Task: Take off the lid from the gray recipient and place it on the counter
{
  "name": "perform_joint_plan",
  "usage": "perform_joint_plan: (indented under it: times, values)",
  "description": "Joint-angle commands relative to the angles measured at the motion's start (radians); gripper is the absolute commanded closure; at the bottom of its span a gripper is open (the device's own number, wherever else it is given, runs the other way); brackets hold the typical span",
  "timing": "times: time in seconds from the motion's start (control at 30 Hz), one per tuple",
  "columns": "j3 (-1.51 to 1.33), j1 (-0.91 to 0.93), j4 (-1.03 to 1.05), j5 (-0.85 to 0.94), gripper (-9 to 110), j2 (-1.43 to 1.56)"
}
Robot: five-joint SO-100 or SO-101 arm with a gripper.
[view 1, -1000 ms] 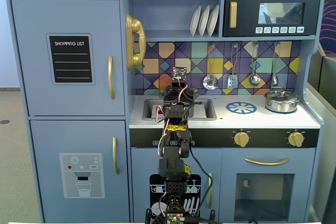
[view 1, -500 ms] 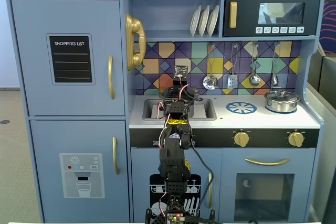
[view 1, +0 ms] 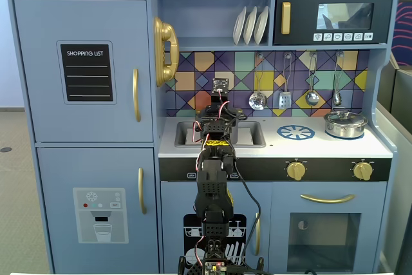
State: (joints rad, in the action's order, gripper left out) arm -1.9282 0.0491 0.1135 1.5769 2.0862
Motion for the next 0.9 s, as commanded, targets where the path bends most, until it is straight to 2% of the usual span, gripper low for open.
perform_joint_plan:
  times: [0.0,0.1,0.6,0.87]
  values:
    - [0.064,-0.008,-0.037,0.014,94,-0.015]
    - [0.071,-0.012,-0.066,0.011,102,-0.025]
    - [0.184,-0.034,-0.087,0.051,102,0.002]
    - [0.175,0.02,-0.081,0.055,102,0.054]
